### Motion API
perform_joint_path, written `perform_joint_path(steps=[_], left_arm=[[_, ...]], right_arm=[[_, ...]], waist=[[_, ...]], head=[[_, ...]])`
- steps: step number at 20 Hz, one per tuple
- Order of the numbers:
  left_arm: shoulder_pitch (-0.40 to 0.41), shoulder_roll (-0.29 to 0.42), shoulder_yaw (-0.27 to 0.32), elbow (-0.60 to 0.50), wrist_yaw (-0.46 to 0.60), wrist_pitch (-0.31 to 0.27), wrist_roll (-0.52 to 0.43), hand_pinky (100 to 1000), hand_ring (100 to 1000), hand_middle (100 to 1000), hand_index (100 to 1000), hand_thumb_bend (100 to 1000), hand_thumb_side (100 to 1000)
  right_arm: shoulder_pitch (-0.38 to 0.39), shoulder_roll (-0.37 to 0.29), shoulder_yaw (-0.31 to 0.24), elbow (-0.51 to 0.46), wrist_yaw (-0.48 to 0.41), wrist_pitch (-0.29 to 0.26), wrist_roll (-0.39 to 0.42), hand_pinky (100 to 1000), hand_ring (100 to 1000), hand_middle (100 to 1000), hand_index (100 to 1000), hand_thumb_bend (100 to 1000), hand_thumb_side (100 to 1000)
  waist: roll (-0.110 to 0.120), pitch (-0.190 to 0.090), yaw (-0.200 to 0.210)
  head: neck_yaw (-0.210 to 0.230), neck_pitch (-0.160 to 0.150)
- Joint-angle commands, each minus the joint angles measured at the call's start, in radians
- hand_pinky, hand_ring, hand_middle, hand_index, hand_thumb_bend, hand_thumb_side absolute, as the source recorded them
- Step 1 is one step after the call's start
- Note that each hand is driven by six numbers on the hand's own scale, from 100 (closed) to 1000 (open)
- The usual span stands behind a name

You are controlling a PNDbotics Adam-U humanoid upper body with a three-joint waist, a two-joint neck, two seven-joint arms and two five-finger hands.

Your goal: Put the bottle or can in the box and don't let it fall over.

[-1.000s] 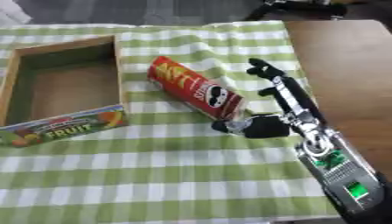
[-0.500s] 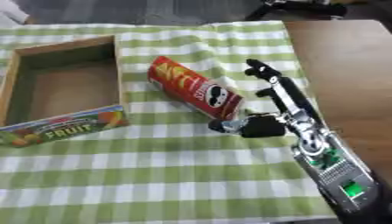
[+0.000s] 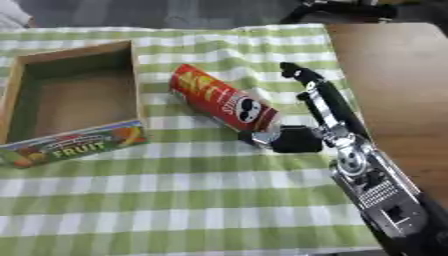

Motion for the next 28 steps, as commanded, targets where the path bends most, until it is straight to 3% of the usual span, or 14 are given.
perform_joint_path(steps=[1, 6, 12, 28], left_arm=[[-0.009, 0.022, 0.004, -0.008, 0.000, -0.002, 0.000, 594, 637, 623, 727, 100, 650], [-0.009, 0.021, 0.004, -0.008, 0.001, -0.002, 0.000, 594, 637, 623, 727, 100, 649], [-0.009, 0.020, 0.004, -0.008, 0.000, -0.001, -0.001, 594, 637, 623, 728, 100, 648], [-0.008, 0.016, 0.003, -0.008, 0.003, -0.001, -0.002, 595, 636, 624, 728, 100, 651]], right_arm=[[-0.014, 0.008, -0.007, 0.008, -0.048, -0.015, -0.031, 790, 971, 855, 970, 867, 260], [-0.013, 0.024, 0.000, 0.080, -0.191, -0.130, -0.159, 788, 976, 857, 974, 857, 252], [-0.012, 0.042, 0.005, 0.163, -0.302, -0.249, -0.235, 780, 967, 845, 974, 839, 237], [-0.034, 0.067, 0.012, 0.283, -0.347, -0.305, -0.265, 772, 946, 826, 960, 839, 237]], waist=[[-0.005, -0.025, 0.000], [-0.004, -0.024, 0.000], [-0.002, -0.025, 0.000], [-0.001, -0.017, 0.004]], head=[[-0.005, -0.007], [-0.005, -0.010], [-0.007, -0.013], [-0.009, -0.014]])
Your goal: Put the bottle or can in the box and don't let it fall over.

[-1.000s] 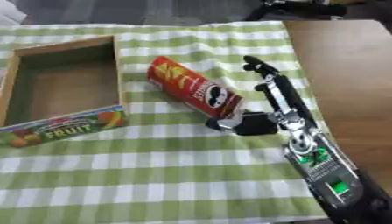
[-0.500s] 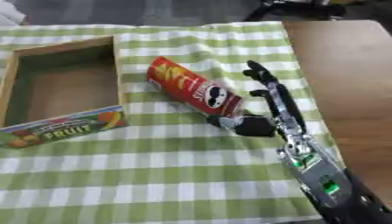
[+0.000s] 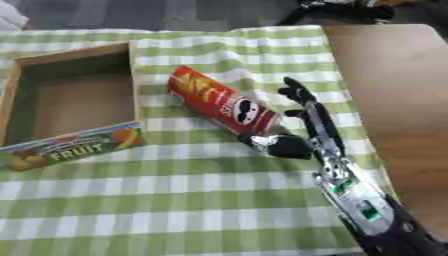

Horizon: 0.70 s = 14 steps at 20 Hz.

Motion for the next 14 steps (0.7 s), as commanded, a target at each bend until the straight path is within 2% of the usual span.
perform_joint_path(steps=[1, 14], left_arm=[[-0.008, 0.017, 0.003, -0.009, 0.002, -0.001, -0.001, 595, 637, 624, 728, 100, 651], [-0.011, 0.017, 0.001, -0.010, 0.004, -0.001, -0.002, 595, 636, 623, 728, 100, 652]], right_arm=[[-0.018, -0.008, -0.003, 0.004, -0.001, -0.007, 0.002, 772, 946, 826, 959, 839, 237], [-0.055, 0.002, 0.012, 0.049, 0.053, 0.005, 0.013, 768, 931, 805, 939, 839, 237]], waist=[[-0.001, -0.017, 0.001], [-0.005, -0.009, 0.009]], head=[[-0.002, -0.009], [-0.011, -0.007]])
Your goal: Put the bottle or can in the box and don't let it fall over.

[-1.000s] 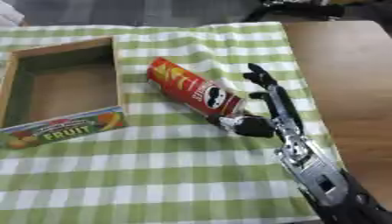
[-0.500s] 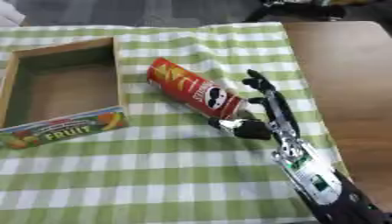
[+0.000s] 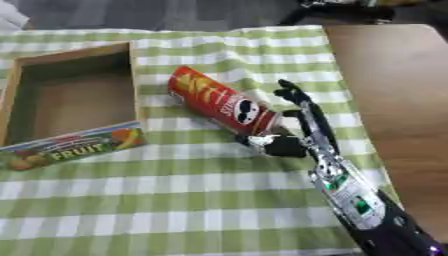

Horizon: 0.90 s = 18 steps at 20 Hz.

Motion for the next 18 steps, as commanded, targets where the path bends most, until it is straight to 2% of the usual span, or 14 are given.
perform_joint_path(steps=[1, 18], left_arm=[[-0.012, 0.017, 0.002, -0.010, 0.003, -0.001, -0.002, 595, 636, 623, 728, 100, 652], [-0.024, 0.018, 0.003, -0.017, 0.006, -0.001, 0.003, 596, 635, 623, 728, 100, 656]], right_arm=[[-0.019, -0.007, 0.000, 0.003, 0.018, -0.001, 0.004, 768, 930, 804, 937, 842, 231], [-0.056, 0.006, 0.006, 0.061, 0.018, -0.002, -0.012, 759, 910, 781, 917, 822, 223]], waist=[[-0.006, -0.009, 0.003], [-0.020, 0.026, 0.025]], head=[[-0.005, -0.008], [-0.002, -0.024]])
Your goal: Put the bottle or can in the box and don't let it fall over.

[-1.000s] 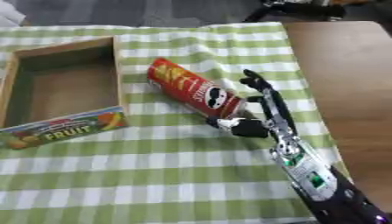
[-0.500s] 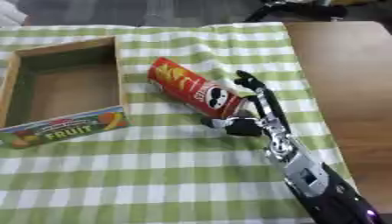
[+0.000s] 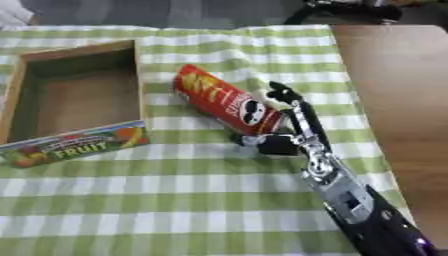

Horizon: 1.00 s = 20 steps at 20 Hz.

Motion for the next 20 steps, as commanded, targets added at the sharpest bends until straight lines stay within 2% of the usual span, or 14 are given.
perform_joint_path(steps=[1, 10, 20], left_arm=[[-0.010, 0.018, 0.008, -0.016, 0.000, -0.001, 0.003, 596, 635, 623, 728, 100, 656], [-0.010, 0.017, 0.007, -0.016, 0.001, 0.000, 0.003, 597, 635, 623, 728, 100, 656], [-0.009, 0.017, 0.007, -0.015, 0.000, 0.000, 0.002, 598, 635, 624, 728, 100, 658]], right_arm=[[-0.017, -0.002, 0.001, 0.009, -0.005, 0.000, -0.008, 758, 909, 779, 916, 820, 221], [-0.023, 0.007, 0.008, 0.041, 0.010, -0.005, -0.029, 753, 901, 772, 909, 804, 206], [-0.021, 0.016, 0.012, 0.054, 0.108, -0.001, -0.064, 700, 854, 741, 859, 746, 148]], waist=[[-0.009, 0.006, 0.002], [-0.006, 0.007, 0.000], [-0.003, 0.001, -0.006]], head=[[-0.001, -0.012], [-0.021, -0.018], [-0.024, -0.022]])
